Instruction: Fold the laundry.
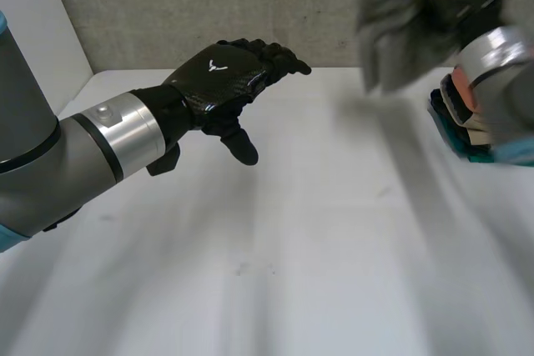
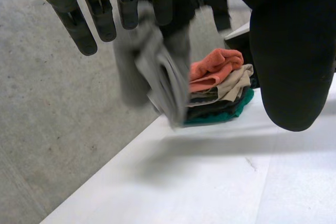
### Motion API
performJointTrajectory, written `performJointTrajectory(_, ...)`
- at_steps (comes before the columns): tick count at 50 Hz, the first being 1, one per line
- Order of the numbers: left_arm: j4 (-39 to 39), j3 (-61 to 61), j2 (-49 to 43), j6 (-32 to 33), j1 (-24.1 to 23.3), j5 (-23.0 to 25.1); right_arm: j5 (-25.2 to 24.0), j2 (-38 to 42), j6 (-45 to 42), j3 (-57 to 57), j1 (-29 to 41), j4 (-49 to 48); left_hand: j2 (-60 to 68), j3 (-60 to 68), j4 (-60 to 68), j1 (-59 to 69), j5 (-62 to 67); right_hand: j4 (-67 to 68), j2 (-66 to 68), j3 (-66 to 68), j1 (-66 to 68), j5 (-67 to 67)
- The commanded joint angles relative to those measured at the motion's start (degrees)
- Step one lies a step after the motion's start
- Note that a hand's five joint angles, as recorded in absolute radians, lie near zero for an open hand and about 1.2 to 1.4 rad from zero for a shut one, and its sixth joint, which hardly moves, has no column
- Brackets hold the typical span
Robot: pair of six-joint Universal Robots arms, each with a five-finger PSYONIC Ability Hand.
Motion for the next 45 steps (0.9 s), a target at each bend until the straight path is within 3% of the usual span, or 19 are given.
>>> performJointTrajectory(1,0.5,0.4,0.1,-0.2,-0.4,0.0,-2.3,-1.0,11.1,-8.1,-12.3,-5.0,-0.1,-0.3,0.2,0.2,0.0,11.5,14.8,14.2,22.2,17.3)
performJointTrajectory(8,0.6,0.4,0.1,-0.2,-0.6,0.0,-8.5,9.1,16.1,-14.8,-21.2,-11.2,-0.1,-0.3,0.2,0.2,0.0,11.5,14.8,14.2,22.2,17.3)
performJointTrajectory(13,0.6,0.0,-0.1,-0.1,-0.8,0.1,-17.9,21.2,18.7,-16.3,-26.7,-13.2,-0.1,-0.3,0.2,0.2,0.0,11.5,14.8,14.2,22.2,17.3)
performJointTrajectory(18,0.6,-0.3,-0.6,-0.1,-1.8,0.0,-24.9,28.4,19.1,-14.8,-30.5,-13.6,-0.1,-0.3,0.2,0.2,0.0,11.5,14.8,14.2,22.2,17.3)
performJointTrajectory(23,0.6,-0.6,-0.8,-0.1,-2.1,0.0,-27.3,29.8,16.4,-11.7,-32.5,-15.8,-0.1,-0.3,0.2,0.2,0.0,11.5,14.8,14.2,22.2,17.3)
performJointTrajectory(31,0.6,-1.3,-0.4,0.2,-2.0,0.1,-29.6,23.1,15.9,-5.8,-34.6,-18.7,-0.1,-0.3,0.2,0.2,0.0,11.5,14.8,14.2,22.2,17.3)
performJointTrajectory(32,0.6,-1.4,-0.4,0.2,-2.0,0.1,-29.5,21.8,15.9,-5.4,-34.6,-18.3,-0.1,-0.3,0.2,0.2,0.0,9.8,13.0,12.4,20.4,15.5)
performJointTrajectory(36,0.6,-1.6,-0.2,0.3,-2.1,0.1,-28.7,19.2,16.0,-4.2,-34.5,-15.5,-0.1,-0.3,0.2,0.2,0.0,-44.9,-41.7,-42.3,-34.3,-39.2)
performJointTrajectory(39,0.5,-1.6,-0.1,0.3,-2.1,0.1,-26.6,17.1,15.8,-4.5,-34.4,-10.2,-0.1,-0.3,0.2,0.2,0.0,-58.5,-55.2,-55.8,-47.8,-52.7)
performJointTrajectory(45,0.5,-2.3,0.1,0.1,-2.2,0.1,-22.5,13.8,13.7,-4.7,-35.0,0.3,-0.1,-0.3,0.2,0.2,0.0,-58.5,-55.2,-55.8,-47.8,-52.7)
